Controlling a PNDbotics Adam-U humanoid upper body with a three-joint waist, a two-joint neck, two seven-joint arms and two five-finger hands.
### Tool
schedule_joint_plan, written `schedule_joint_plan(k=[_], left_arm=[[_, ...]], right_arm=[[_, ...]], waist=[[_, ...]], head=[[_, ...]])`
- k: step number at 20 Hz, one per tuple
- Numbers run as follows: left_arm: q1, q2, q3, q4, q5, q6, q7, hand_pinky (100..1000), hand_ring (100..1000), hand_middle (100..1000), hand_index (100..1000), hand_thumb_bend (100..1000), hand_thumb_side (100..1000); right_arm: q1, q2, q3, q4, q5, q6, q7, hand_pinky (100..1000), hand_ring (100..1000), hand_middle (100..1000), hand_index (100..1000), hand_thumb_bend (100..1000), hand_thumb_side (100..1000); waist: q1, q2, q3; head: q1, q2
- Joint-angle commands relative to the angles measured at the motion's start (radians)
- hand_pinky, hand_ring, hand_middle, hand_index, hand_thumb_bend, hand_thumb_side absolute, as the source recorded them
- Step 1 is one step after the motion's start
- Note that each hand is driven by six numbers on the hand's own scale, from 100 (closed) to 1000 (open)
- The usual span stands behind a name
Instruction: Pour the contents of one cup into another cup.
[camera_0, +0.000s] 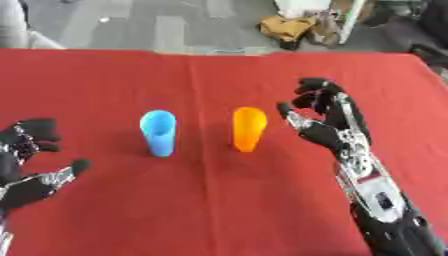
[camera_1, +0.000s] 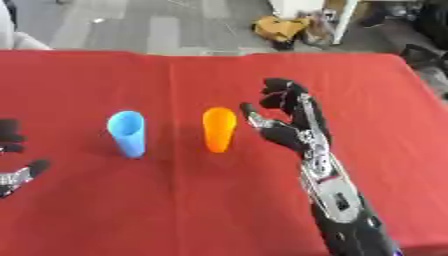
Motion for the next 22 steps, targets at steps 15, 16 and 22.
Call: schedule_joint_plan(k=[15,16,22], left_arm=[[-0.098,0.011,-0.056,0.088,0.011,-0.015,-0.048,614,646,712,701,740,100],[-0.107,0.01,-0.061,0.099,0.01,-0.016,-0.05,614,647,713,707,738,100],[-0.163,0.0,-0.091,0.176,0.001,-0.031,-0.061,622,656,721,743,737,100]], right_arm=[[-0.007,-0.012,-0.002,-0.017,0.0,-0.002,0.005,642,581,581,721,481,123],[-0.007,-0.012,-0.001,-0.017,0.0,-0.002,0.006,642,581,581,721,481,123],[-0.006,-0.011,0.0,-0.017,-0.001,-0.002,0.007,642,581,581,721,481,122]], waist=[[0.001,-0.013,-0.008],[0.001,-0.014,-0.008],[0.0,-0.014,-0.014]], head=[[0.004,-0.011],[0.005,-0.01],[0.008,-0.009]])
